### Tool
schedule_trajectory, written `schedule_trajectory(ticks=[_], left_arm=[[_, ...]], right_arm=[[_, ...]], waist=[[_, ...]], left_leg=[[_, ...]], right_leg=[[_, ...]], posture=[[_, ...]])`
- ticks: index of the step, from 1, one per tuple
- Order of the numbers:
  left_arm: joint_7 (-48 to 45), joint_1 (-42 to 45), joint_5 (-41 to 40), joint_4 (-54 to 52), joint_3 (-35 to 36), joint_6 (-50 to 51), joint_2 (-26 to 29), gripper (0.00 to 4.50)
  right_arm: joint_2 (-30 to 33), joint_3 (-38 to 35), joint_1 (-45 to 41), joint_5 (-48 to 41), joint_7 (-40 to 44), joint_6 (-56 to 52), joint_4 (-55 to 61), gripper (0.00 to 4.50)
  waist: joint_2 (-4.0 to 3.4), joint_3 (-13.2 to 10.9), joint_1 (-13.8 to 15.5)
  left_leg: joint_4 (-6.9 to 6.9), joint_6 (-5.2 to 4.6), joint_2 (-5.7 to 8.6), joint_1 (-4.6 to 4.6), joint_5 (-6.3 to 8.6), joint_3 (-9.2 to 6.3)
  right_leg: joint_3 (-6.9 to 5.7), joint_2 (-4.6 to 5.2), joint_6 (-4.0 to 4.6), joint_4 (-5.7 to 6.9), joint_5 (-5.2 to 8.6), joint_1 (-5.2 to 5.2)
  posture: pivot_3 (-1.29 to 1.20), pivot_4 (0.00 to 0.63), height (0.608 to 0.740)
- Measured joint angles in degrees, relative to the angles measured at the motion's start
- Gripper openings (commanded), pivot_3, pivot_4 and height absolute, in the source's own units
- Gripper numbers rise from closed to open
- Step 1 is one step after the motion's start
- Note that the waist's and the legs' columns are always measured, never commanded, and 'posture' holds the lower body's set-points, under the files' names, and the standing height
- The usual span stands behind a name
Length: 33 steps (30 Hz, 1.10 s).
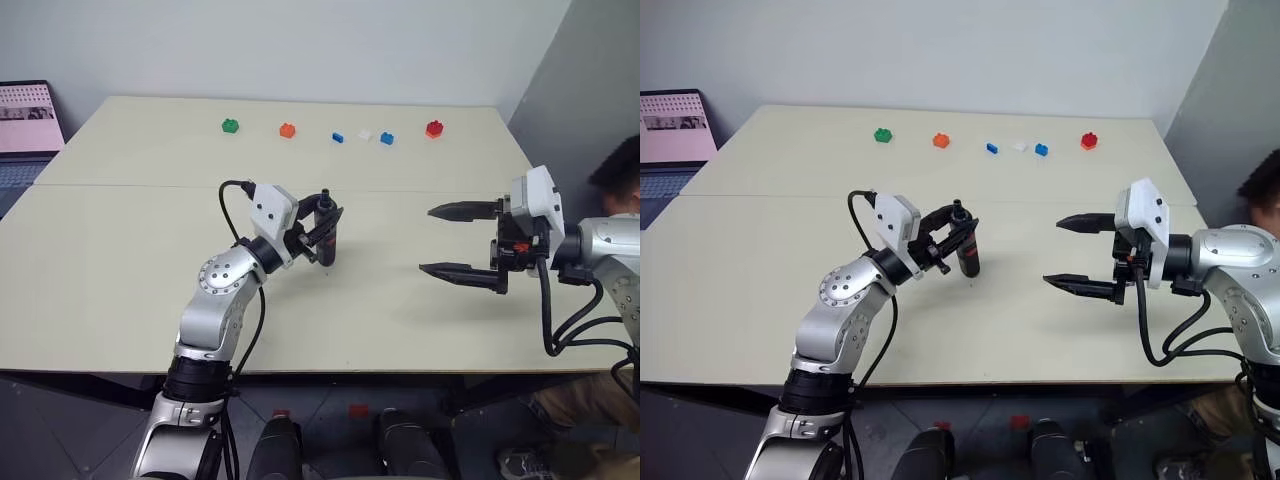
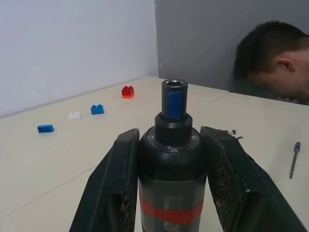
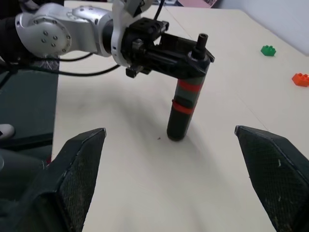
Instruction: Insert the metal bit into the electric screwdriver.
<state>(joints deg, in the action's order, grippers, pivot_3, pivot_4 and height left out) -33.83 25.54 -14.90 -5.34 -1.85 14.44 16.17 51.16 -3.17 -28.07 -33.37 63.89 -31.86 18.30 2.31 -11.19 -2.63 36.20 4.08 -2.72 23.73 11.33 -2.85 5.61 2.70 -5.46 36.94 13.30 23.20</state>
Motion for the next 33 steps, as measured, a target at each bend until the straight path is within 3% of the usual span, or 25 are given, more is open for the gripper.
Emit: schedule_trajectory(ticks=[3, 9, 16, 25, 33], left_arm=[[0.25, -0.07, 0.01, -0.08, -0.16, -0.18, 0.08, 1.63], [1.02, -0.16, 0.26, -0.10, -0.38, -0.79, 0.32, 1.63], [2.25, -0.45, 0.26, -0.20, -0.37, -1.10, 0.48, 1.63], [3.41, -1.34, 0.22, -1.27, -0.08, -0.90, 0.65, 1.63], [4.15, -1.68, 0.08, -1.78, -0.07, -0.38, 1.09, 1.63]], right_arm=[[3.27, 4.07, -2.56, 5.06, 2.82, 1.95, -4.91, 4.50], [7.91, 20.02, -13.82, 24.13, 14.44, 15.06, -24.20, 4.50], [0.52, 31.56, -27.05, 40.17, 21.25, 32.28, -50.24, 4.50], [-8.39, 35.54, -34.93, 50.24, 20.32, 44.55, -74.91, 4.50], [-12.66, 35.50, -38.49, 54.17, 18.94, 46.87, -84.23, 2.77]], waist=[[0.00, 0.00, -0.18], [-0.03, 0.00, -1.04], [-0.03, 0.01, -1.85], [-0.05, 0.00, -2.31], [-0.06, 0.00, -2.46]], left_leg=[[0.00, 0.00, 0.00, 0.00, 0.00, 0.02], [-0.07, 0.00, 0.00, -0.05, 0.00, 0.09], [-0.11, 0.06, -0.01, -0.07, -0.04, 0.08], [-0.13, 0.06, 0.00, -0.10, -0.05, 0.08], [-0.13, 0.06, 0.00, -0.23, -0.06, 0.06]], right_leg=[[0.01, 0.01, 0.00, -0.02, 0.00, 0.00], [0.04, 0.01, 0.00, -0.03, 0.00, 0.04], [0.04, 0.00, -0.02, -0.02, 0.00, 0.02], [0.06, 0.00, -0.03, 0.01, -0.02, 0.00], [0.09, -0.02, -0.02, 0.08, -0.03, -0.06]], posture=[[0.00, 0.150, 0.740], [0.00, 0.150, 0.740], [0.00, 0.150, 0.740], [0.00, 0.150, 0.740], [0.00, 0.150, 0.740]])
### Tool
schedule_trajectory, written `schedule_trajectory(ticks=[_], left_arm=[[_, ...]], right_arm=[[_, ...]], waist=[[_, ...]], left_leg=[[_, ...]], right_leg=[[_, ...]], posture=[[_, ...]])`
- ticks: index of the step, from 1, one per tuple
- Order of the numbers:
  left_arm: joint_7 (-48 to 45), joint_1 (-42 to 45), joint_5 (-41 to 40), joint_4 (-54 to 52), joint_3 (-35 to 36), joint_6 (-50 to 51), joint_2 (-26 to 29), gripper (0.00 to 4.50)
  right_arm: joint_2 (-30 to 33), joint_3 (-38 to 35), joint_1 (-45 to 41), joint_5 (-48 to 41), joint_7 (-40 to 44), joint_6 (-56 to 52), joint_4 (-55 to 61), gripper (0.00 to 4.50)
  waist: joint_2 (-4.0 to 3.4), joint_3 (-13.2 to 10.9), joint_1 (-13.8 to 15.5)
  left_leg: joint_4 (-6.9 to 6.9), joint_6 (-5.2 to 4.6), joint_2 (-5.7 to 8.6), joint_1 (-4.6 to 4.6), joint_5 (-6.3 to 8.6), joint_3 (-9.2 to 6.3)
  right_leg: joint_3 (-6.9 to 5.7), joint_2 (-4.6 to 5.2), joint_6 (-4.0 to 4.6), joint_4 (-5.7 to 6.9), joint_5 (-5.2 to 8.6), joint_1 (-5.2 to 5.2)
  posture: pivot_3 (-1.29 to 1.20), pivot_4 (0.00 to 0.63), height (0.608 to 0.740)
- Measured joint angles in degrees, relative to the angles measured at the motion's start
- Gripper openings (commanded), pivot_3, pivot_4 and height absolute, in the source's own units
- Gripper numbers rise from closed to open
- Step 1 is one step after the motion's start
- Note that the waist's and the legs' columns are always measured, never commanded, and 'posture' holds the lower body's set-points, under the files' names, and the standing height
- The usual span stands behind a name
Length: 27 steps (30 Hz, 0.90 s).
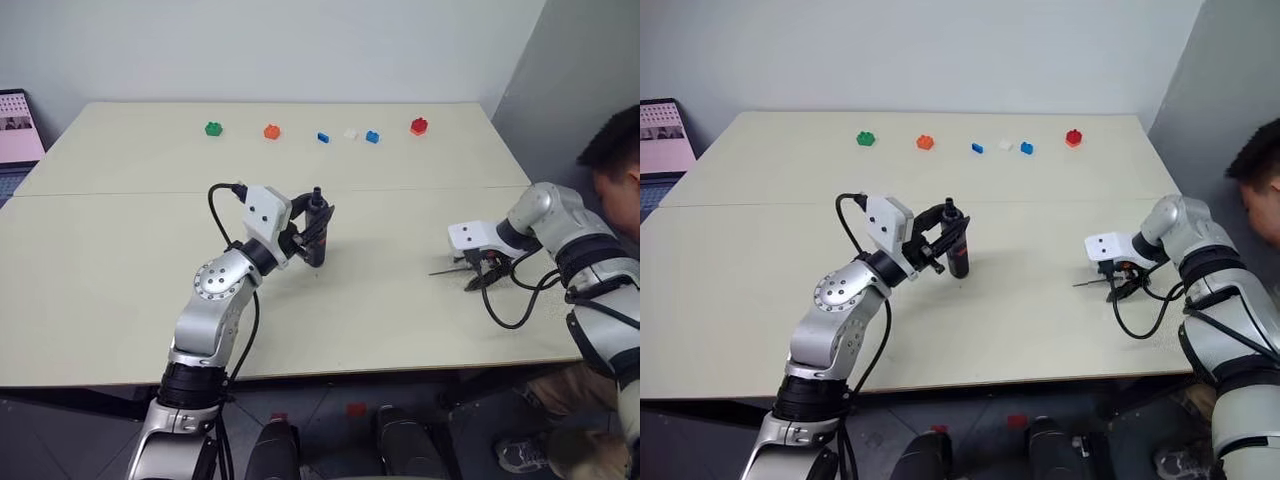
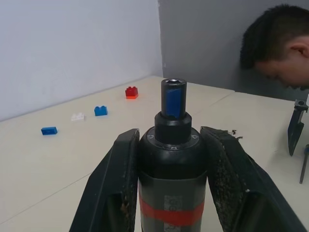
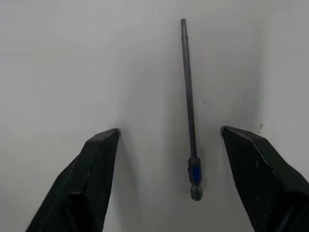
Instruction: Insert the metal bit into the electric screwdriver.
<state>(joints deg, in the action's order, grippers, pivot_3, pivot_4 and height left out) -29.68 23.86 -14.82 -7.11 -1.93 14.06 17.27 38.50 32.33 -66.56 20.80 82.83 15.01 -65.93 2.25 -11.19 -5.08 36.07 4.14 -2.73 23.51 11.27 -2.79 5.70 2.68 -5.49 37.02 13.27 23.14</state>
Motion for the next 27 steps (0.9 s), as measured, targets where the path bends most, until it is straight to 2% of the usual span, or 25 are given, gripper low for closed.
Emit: schedule_trajectory(ticks=[11, 20, 24, 27], left_arm=[[0.32, -0.26, -0.05, -0.38, 0.00, 0.25, 0.12, 1.63], [0.32, -0.38, -0.23, -0.81, 0.02, 0.55, 0.37, 1.63], [0.30, -0.39, -0.66, -2.15, 0.07, 2.04, 0.55, 1.63], [0.32, -0.45, -1.59, -3.90, 0.08, 4.34, 0.48, 1.63]], right_arm=[[-1.46, -0.59, -1.78, 2.65, -0.71, 0.00, -3.69, 0.03], [-1.71, -2.93, -1.76, 2.43, -0.81, -0.53, -4.14, 0.00], [-0.95, -8.69, -1.39, -3.16, 2.46, -0.67, 0.03, 0.00], [0.58, -13.94, 1.10, -9.39, 4.01, -3.56, 8.83, 0.00]], waist=[[-0.01, 0.01, -0.05], [-0.03, 0.00, -0.11], [-0.10, -0.04, -0.10], [-0.11, -0.05, 0.12]], left_leg=[[-0.01, 0.00, 0.00, -0.04, 0.00, -0.01], [-0.02, 0.01, 0.00, -0.08, 0.00, -0.01], [-0.09, 0.01, 0.00, -0.06, 0.00, -0.01], [-0.12, 0.01, 0.00, 0.01, 0.00, -0.04]], right_leg=[[0.02, -0.02, 0.00, 0.01, 0.00, -0.02], [0.04, -0.03, 0.01, 0.02, 0.00, -0.04], [0.04, -0.03, -0.03, -0.01, -0.01, -0.02], [0.00, -0.03, -0.09, -0.04, -0.02, -0.01]], posture=[[0.00, 0.150, 0.740], [0.00, 0.150, 0.740], [0.00, 0.150, 0.740], [0.00, 0.150, 0.740]])
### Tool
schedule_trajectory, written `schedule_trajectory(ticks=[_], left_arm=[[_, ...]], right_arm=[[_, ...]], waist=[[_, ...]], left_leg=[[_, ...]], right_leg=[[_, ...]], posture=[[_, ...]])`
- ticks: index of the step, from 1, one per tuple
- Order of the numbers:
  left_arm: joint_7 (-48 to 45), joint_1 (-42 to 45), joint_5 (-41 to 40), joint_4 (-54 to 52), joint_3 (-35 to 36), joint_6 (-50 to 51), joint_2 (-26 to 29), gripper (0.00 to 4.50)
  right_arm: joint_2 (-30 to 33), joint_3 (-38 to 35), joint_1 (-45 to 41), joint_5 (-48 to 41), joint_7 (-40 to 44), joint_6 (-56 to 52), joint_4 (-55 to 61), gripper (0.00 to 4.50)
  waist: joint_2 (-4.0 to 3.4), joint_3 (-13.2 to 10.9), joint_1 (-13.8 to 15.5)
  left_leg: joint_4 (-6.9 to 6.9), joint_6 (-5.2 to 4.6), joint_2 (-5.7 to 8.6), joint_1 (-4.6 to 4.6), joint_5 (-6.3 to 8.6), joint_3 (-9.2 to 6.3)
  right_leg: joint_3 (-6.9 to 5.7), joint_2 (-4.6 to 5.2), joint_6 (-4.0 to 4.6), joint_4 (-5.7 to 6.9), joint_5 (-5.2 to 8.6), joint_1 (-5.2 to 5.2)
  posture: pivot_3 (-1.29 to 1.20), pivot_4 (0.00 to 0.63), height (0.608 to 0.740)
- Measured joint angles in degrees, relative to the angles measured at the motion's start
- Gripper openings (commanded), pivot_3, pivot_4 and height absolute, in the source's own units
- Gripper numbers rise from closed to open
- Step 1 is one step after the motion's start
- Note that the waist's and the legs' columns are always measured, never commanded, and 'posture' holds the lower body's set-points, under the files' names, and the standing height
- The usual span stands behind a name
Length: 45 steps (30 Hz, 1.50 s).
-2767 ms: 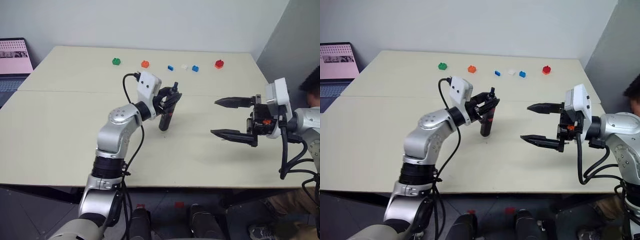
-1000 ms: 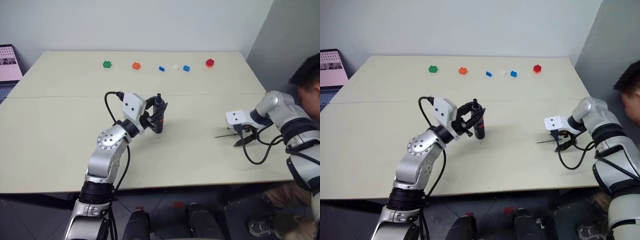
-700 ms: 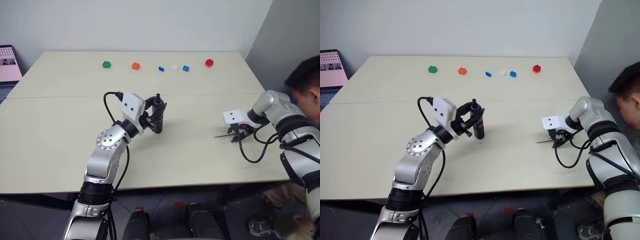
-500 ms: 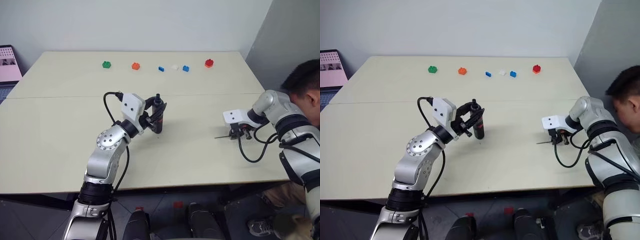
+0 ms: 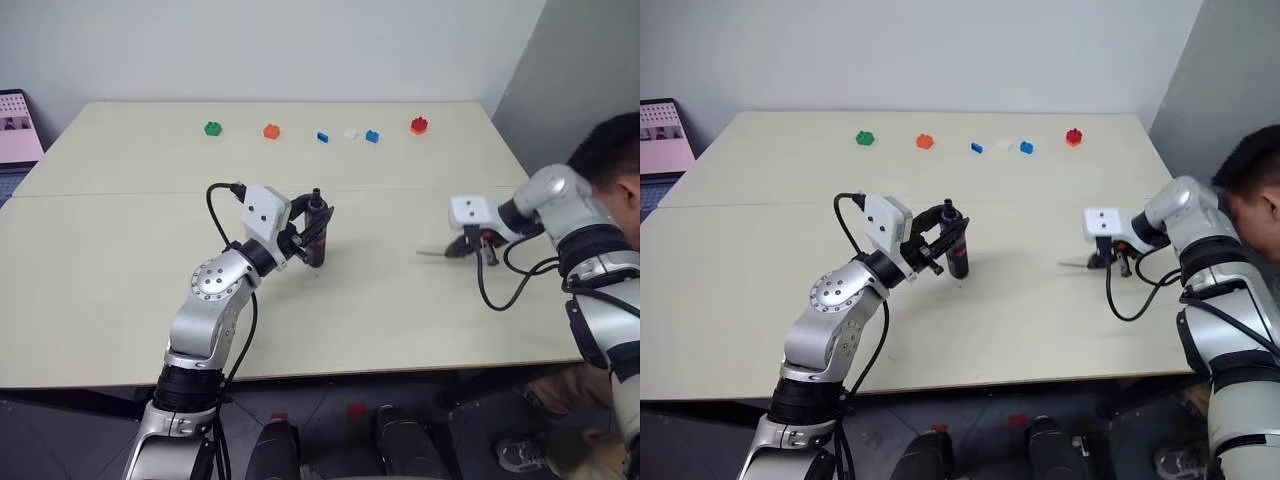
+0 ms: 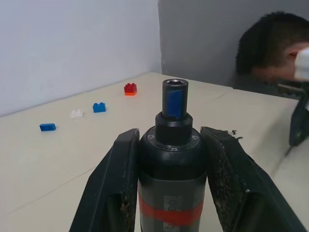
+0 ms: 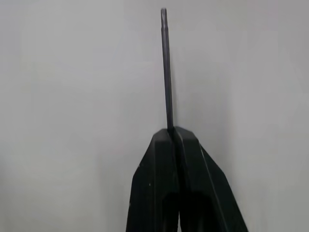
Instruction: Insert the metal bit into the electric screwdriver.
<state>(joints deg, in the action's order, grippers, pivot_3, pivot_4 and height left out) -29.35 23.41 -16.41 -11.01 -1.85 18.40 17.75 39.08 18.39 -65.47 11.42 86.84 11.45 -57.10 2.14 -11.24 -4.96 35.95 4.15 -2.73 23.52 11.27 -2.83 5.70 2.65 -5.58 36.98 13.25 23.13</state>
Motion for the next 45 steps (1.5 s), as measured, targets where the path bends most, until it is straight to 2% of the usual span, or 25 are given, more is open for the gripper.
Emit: schedule_trajectory(ticks=[4, 5, 8, 11, 13, 17, 22, 29, 38, 45], left_arm=[[1.09, 0.29, -1.89, -2.09, 0.02, 3.76, -1.78, 1.62], [1.27, 0.30, -2.67, -2.55, -0.02, 4.59, -2.47, 1.62], [2.06, 0.57, -3.85, -3.31, 0.05, 5.92, -3.91, 1.62], [2.90, 1.41, -4.00, -3.81, -0.08, 6.26, -5.50, 1.62], [2.93, 2.13, -3.93, -4.01, -0.29, 5.87, -6.04, 1.62], [1.84, 0.69, -1.13, -3.18, -3.72, 1.99, -6.16, 1.62], [1.01, -0.20, 0.75, -1.34, -6.18, -0.07, -6.34, 1.62], [1.24, 0.11, 1.78, 0.05, -6.66, -1.67, -7.16, 1.62], [0.49, 0.18, 1.15, -0.10, -6.41, -1.10, -7.10, 1.62], [-5.57, 2.21, -1.85, -0.75, -6.13, 2.41, -2.88, 1.62]], right_arm=[[2.50, -8.42, 9.43, -10.68, 0.27, -11.31, 18.60, 0.00], [2.58, -11.33, 13.17, -14.52, -0.44, -16.09, 25.76, 0.00], [2.36, -15.55, 18.20, -20.65, -3.32, -24.46, 36.95, 0.00], [0.79, -20.68, 21.87, -26.60, -9.54, -32.94, 47.70, 0.00], [-0.97, -23.10, 23.00, -30.11, -14.25, -37.55, 53.30, 0.00], [-7.92, -27.67, 23.60, -37.09, -25.48, -44.45, 61.57, 0.00], [-10.88, -28.54, 23.15, -41.55, -31.94, -48.86, 64.12, 0.00], [-12.59, -28.44, 21.85, -45.41, -36.19, -50.80, 64.81, 0.00], [-13.41, -27.75, 21.86, -49.99, -36.90, -51.92, 65.81, 0.00], [-12.44, -27.38, 21.86, -53.04, -36.00, -53.07, 66.37, 0.00]], waist=[[-0.03, -0.02, 0.46], [-0.02, -0.04, 0.76], [-0.08, -0.09, 1.28], [-0.07, -0.10, 1.35], [-0.07, -0.10, 1.33], [-0.07, -0.09, 1.33], [-0.07, -0.09, 1.71], [-0.07, -0.09, 1.70], [-0.08, -0.09, 1.69], [-0.08, -0.10, 1.68]], left_leg=[[0.02, 0.00, 0.00, 0.34, 0.00, -0.10], [0.02, 0.01, 0.00, 0.39, 0.01, -0.11], [0.03, 0.02, 0.02, 0.41, 0.01, -0.10], [0.03, 0.02, 0.01, 0.39, 0.01, -0.11], [0.05, 0.02, 0.02, 0.36, 0.01, -0.11], [0.10, 0.02, 0.02, 0.36, 0.01, -0.10], [0.09, 0.02, 0.01, 0.39, 0.01, -0.10], [0.08, 0.01, 0.01, 0.38, 0.01, -0.10], [0.07, 0.01, 0.01, 0.39, 0.01, -0.10], [0.04, 0.01, 0.01, 0.43, 0.02, -0.10]], right_leg=[[-0.11, 0.01, -0.19, -0.12, -0.07, 0.12], [-0.13, 0.03, -0.18, -0.13, -0.07, 0.13], [-0.13, 0.04, -0.17, -0.13, -0.07, 0.15], [-0.14, 0.02, -0.26, -0.10, -0.01, 0.19], [-0.13, 0.02, 0.02, -0.11, 0.11, 0.18], [-0.09, 0.01, 0.08, -0.10, 0.09, 0.17], [-0.10, 0.01, 0.09, -0.13, 0.09, 0.18], [-0.11, 0.01, 0.10, -0.13, 0.11, 0.17], [-0.11, 0.01, 0.11, -0.14, 0.11, 0.18], [-0.11, 0.01, 0.12, -0.18, 0.12, 0.21]], posture=[[0.00, 0.150, 0.740], [0.00, 0.150, 0.740], [0.00, 0.150, 0.740], [0.00, 0.150, 0.740], [0.00, 0.150, 0.740], [0.00, 0.150, 0.740], [0.00, 0.150, 0.740], [0.00, 0.150, 0.740], [0.00, 0.150, 0.740], [0.00, 0.150, 0.740]])
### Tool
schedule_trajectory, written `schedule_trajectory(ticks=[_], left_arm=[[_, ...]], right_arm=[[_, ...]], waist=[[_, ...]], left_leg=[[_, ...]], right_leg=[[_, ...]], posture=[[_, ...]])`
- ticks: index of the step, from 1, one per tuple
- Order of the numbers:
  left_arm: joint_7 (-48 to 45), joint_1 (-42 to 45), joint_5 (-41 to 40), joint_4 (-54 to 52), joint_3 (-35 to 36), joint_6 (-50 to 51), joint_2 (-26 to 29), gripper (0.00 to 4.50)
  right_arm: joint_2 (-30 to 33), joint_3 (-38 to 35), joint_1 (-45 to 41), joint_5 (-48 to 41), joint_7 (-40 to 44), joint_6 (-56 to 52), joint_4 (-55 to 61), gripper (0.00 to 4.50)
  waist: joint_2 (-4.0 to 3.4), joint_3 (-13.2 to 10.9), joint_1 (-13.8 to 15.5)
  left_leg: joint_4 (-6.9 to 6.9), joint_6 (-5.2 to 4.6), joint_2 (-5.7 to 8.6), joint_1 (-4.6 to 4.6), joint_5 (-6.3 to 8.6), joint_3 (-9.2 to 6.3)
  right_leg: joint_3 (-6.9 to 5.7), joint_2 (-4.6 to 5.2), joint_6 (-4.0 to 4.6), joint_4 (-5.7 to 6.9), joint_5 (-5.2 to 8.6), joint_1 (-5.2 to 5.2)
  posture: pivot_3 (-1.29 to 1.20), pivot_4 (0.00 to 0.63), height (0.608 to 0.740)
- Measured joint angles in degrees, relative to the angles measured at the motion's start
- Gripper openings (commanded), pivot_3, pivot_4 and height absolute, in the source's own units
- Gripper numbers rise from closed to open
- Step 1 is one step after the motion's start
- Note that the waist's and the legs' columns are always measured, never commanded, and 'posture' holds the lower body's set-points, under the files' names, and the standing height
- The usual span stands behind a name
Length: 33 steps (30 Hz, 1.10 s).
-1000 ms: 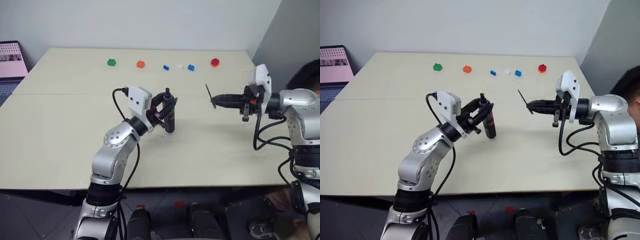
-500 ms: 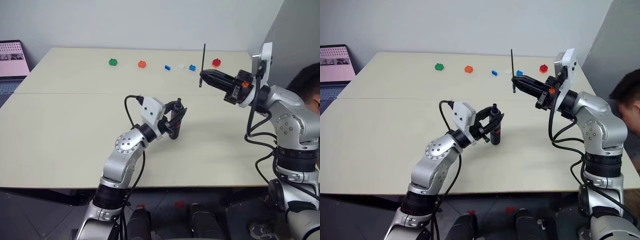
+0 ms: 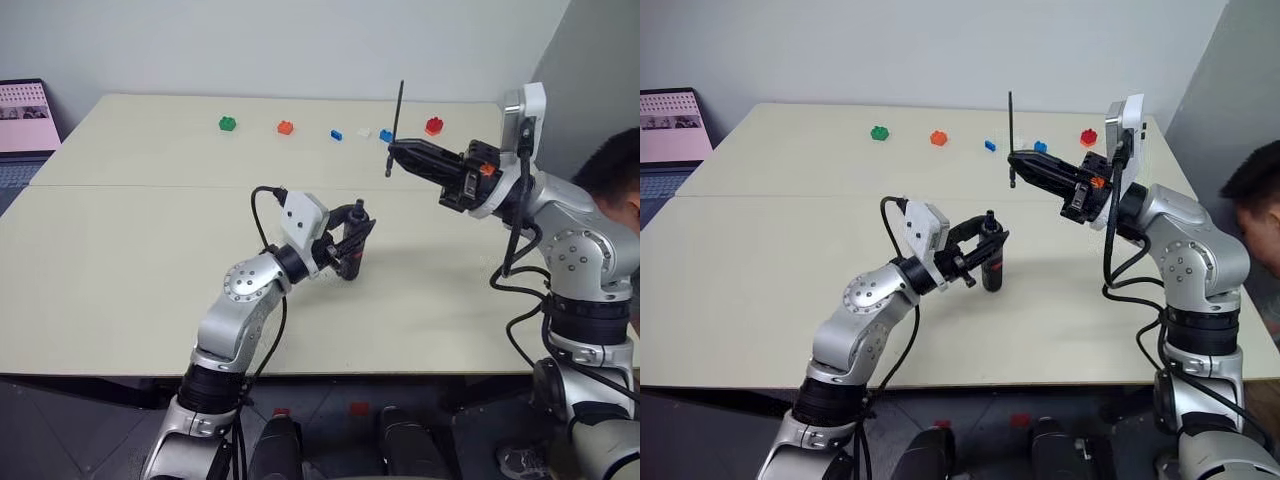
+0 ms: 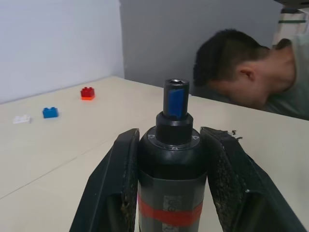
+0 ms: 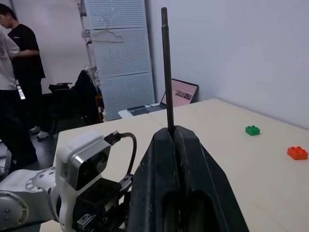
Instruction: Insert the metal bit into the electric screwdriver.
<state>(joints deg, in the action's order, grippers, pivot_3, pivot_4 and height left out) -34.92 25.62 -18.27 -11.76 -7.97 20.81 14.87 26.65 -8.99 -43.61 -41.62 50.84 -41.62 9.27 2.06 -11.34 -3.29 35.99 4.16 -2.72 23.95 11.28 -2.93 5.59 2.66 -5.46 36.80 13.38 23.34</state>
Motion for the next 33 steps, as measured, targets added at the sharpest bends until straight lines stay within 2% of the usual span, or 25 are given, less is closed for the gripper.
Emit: schedule_trajectory(ticks=[16, 33], left_arm=[[-5.98, 1.27, -3.65, 0.10, 0.29, 2.98, 2.29, 1.62], [-7.00, 1.28, -3.90, 0.08, 0.49, 2.87, 3.17, 1.62]], right_arm=[[-0.72, 1.39, 1.97, -0.64, 1.28, 2.59, 1.93, 0.00], [-1.03, 7.60, 2.12, 2.34, 5.65, 8.18, -2.32, 0.00]], waist=[[0.00, 0.00, -0.01], [0.00, 0.00, -0.01]], left_leg=[[-0.05, 0.00, -0.01, 0.01, 0.00, 0.00], [-0.06, 0.00, -0.02, 0.01, 0.00, 0.00]], right_leg=[[-0.02, 0.00, 0.03, -0.02, 0.03, 0.04], [-0.02, 0.00, 0.04, -0.02, 0.04, 0.06]], posture=[[0.00, 0.150, 0.740], [0.00, 0.150, 0.740]])
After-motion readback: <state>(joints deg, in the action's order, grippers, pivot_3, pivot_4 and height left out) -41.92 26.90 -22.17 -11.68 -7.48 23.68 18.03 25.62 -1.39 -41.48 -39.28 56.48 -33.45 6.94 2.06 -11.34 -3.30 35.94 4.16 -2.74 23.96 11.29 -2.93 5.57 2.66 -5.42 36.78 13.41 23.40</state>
